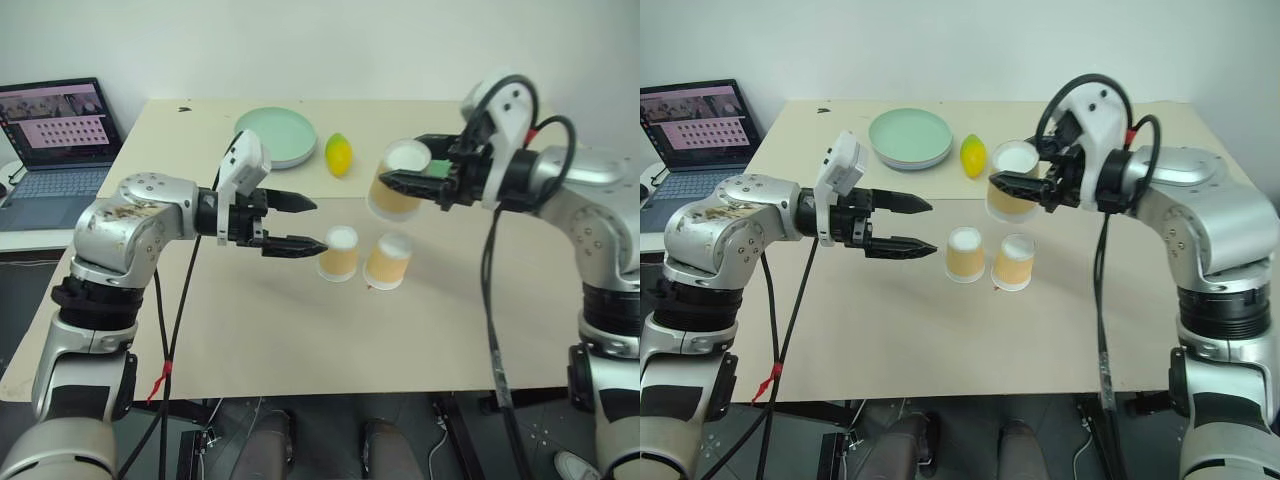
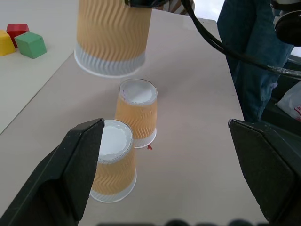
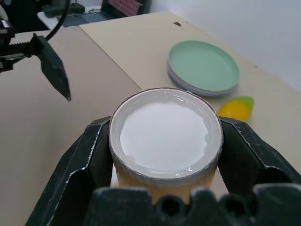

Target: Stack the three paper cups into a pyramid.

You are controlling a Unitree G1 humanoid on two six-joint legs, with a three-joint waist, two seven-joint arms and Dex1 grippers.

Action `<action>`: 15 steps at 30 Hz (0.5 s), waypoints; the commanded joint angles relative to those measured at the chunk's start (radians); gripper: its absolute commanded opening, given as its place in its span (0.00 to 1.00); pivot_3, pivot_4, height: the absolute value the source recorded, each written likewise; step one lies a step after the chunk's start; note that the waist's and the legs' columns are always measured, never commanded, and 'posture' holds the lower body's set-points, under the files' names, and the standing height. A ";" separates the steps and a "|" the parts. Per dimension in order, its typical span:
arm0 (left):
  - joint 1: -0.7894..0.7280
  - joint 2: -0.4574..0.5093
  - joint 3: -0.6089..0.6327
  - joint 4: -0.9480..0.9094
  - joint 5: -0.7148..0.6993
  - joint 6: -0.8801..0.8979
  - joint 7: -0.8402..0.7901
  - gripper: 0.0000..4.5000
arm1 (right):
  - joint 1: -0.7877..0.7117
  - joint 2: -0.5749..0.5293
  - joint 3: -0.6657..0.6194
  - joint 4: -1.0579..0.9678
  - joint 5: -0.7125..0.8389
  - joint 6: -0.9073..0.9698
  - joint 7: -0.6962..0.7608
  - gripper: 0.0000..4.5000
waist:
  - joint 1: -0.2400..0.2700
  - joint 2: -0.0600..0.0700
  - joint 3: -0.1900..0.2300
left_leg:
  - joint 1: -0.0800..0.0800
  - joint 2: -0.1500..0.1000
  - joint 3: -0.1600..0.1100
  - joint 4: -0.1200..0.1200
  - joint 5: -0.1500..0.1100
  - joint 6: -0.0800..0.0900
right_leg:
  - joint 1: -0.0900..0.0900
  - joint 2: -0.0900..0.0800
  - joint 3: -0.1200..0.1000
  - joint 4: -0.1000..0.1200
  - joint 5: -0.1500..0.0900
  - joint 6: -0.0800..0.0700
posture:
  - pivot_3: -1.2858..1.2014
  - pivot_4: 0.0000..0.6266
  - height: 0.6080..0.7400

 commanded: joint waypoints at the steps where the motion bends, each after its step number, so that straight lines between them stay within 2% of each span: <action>1: 0.006 -0.002 0.020 -0.051 -0.010 -0.006 0.021 1.00 | -0.054 0.026 0.005 0.008 -0.001 0.006 -0.009 0.64 | -0.002 0.000 0.000 | 0.000 0.000 0.000 0.000 0.000 0.000 | -0.001 0.000 0.000 0.000 0.000 0.000 | 0.52 0.24 1.00; 15: 0.012 -0.011 0.012 -0.042 0.000 -0.021 0.053 1.00 | 0.036 0.082 0.012 0.004 0.015 0.027 -0.026 0.64 | -0.004 0.000 0.000 | -0.002 0.000 0.001 0.000 0.000 0.000 | -0.005 0.000 0.001 0.002 0.000 0.000 | 0.52 0.24 1.00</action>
